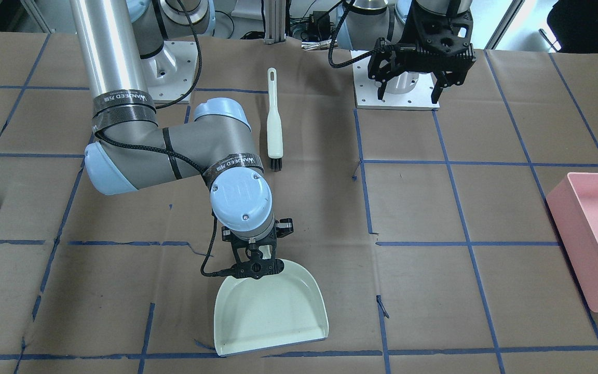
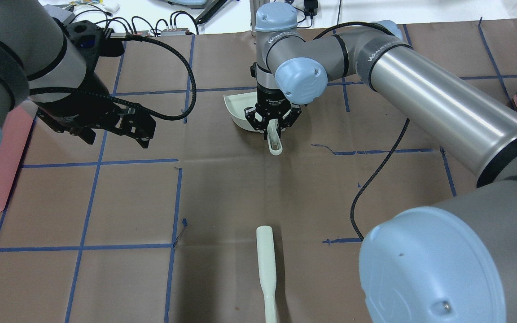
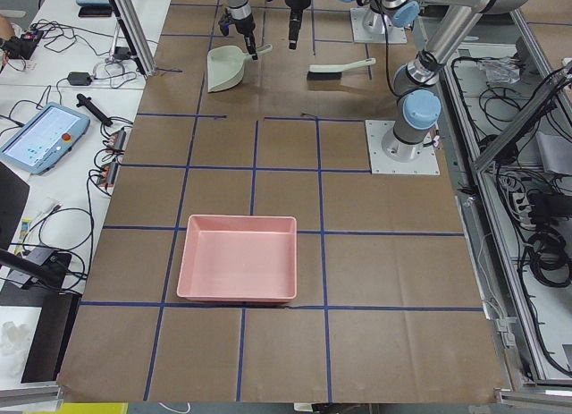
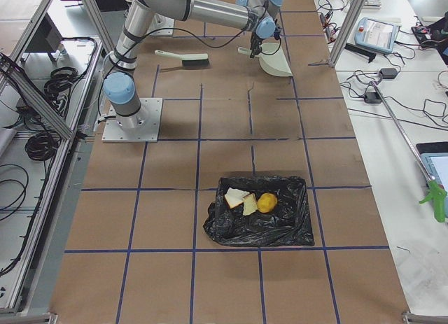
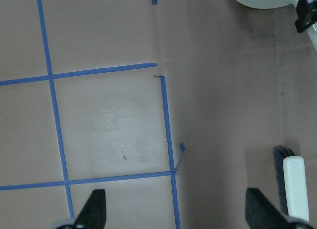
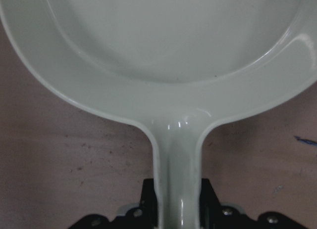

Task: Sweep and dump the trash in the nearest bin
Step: 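Lower the dustpan onto the table and open the right gripper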

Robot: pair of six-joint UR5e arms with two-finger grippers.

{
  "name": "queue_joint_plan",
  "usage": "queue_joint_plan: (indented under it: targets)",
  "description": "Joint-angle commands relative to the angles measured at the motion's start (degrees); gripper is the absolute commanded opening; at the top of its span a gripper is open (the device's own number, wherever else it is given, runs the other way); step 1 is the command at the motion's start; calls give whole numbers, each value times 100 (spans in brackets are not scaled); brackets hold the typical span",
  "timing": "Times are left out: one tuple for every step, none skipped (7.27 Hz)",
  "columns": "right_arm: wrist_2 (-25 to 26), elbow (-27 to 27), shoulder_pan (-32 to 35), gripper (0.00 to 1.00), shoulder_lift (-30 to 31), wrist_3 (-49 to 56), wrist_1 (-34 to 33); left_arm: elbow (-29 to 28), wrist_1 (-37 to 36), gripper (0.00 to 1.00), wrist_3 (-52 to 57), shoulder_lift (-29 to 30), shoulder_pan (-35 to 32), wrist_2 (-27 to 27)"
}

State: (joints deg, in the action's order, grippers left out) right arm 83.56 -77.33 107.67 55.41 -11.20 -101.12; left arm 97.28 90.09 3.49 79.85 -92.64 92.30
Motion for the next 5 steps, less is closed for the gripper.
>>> queue_joint_plan:
  targets:
    - [-6, 25, -9, 17, -13, -23, 14, 10, 0, 100, 2, -13, 0, -1]
    - [-15, 51, -9, 21, -21, -23, -12, 10, 0, 100, -7, 22, 0, -27]
    - [-6, 52, -9, 18, -21, -31, -21, 10, 0, 100, -7, 13, 0, -10]
    - [-6, 52, -18, 18, -30, -127, -21, 18, 0, 100, 2, 4, 0, -10]
    - [-6, 52, -9, 26, -30, -145, -21, 10, 0, 100, -7, 4, 0, -10]
